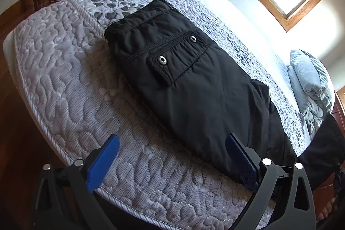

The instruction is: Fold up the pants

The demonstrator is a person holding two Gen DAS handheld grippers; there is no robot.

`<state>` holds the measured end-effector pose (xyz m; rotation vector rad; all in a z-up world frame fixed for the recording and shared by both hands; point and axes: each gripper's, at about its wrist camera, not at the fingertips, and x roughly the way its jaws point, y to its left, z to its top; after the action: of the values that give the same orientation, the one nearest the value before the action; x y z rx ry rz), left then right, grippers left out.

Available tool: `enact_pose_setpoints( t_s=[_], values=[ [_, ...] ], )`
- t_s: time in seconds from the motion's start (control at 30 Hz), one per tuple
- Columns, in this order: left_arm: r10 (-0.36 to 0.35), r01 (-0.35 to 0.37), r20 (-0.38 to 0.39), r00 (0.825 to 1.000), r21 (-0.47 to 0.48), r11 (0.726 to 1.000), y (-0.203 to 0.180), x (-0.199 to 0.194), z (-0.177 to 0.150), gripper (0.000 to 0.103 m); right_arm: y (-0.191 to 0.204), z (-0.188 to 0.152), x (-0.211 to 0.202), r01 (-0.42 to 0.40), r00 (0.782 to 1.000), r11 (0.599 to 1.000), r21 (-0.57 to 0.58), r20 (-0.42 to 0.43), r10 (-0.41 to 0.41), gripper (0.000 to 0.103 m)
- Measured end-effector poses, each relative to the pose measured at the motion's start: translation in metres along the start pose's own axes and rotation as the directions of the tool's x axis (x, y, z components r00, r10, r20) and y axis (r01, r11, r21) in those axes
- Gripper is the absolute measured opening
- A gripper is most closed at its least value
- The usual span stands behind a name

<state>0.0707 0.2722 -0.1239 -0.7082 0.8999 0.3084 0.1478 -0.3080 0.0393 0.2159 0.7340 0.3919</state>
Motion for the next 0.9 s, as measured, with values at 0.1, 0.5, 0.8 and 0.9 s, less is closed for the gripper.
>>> enact_pose_setpoints(
  t_s=[0.1,0.5,0.8,0.9],
  values=[
    [0.001,-0.001,0.001,1.000,-0.011,1.000,0.004,-0.001,-0.001,0.099,0.016,-0.010,0.021,-0.026,0.998,1.000,-0.015,-0.055,0.025,0.017],
    [-0.008,0.008,-0.008,1.000,-0.009,1.000,0.005,0.002,0.000,0.099,0.070,-0.063,0.072,-0.058,0.970,0.989,-0.138,-0.241,0.024,0.017],
    [-0.007,0.007,-0.022,1.000,-0.014,1.000,0.005,0.008,-0.001,0.099,0.091,-0.087,0.090,-0.081,0.955,0.980,-0.182,-0.296,0.023,0.017],
    [-0.007,0.007,-0.029,1.000,-0.016,1.000,0.003,0.011,-0.002,0.099,0.095,-0.095,0.101,-0.076,0.946,0.975,-0.209,-0.325,0.004,0.017]
  ],
)
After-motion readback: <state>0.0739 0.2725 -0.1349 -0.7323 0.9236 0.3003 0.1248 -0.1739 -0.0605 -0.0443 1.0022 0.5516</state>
